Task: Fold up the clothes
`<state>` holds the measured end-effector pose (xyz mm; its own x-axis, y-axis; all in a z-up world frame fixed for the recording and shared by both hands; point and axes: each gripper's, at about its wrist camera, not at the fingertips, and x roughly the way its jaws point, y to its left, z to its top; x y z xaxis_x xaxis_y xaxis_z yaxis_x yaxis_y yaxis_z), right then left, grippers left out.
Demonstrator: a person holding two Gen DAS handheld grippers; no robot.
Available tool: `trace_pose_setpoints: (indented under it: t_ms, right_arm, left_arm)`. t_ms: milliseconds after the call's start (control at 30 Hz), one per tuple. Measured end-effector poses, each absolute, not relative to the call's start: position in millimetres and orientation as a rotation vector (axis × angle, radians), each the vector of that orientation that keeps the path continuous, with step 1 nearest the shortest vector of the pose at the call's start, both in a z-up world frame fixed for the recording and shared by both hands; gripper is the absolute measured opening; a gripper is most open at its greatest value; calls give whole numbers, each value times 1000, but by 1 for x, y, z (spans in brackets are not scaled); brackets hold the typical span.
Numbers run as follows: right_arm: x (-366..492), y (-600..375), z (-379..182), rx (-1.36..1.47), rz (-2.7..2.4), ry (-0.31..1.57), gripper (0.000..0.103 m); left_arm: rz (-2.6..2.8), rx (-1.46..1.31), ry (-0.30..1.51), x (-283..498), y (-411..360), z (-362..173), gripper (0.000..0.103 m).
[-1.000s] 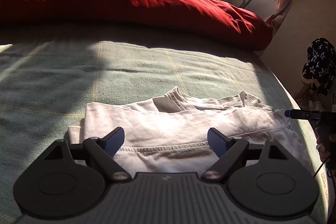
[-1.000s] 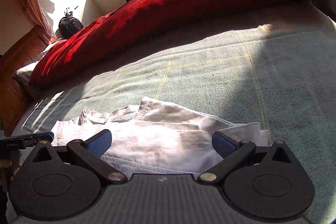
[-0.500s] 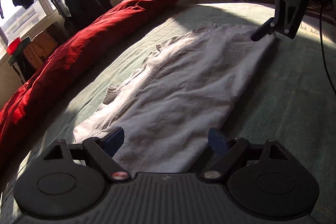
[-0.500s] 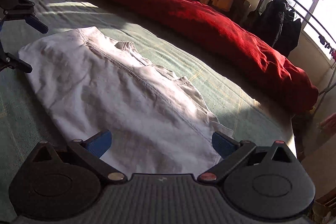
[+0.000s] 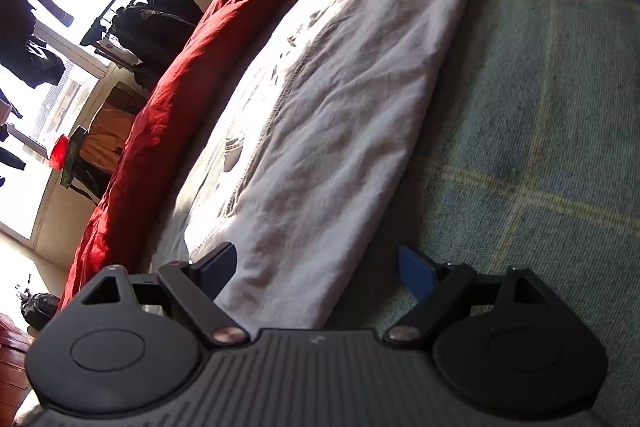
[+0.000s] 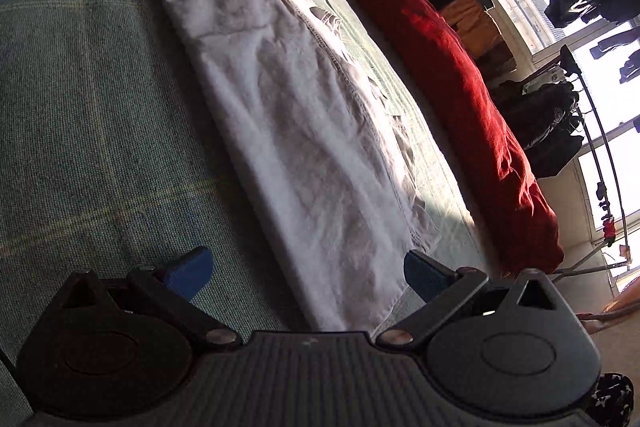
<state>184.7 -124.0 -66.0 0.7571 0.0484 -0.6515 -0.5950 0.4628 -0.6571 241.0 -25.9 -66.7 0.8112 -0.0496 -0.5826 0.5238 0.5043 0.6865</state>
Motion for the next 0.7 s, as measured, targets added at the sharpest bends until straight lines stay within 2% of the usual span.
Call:
trace_pose_setpoints:
  t_ms: [500, 700]
  right_arm:
    - [211, -68, -79, -1097, 467, 441, 103]
    - [213, -80, -81, -1149, 434, 440, 103]
  left_arm:
    - [-382, 1064, 409, 262, -61, -77, 89]
    - [-326, 1103, 427, 261, -33, -80, 90]
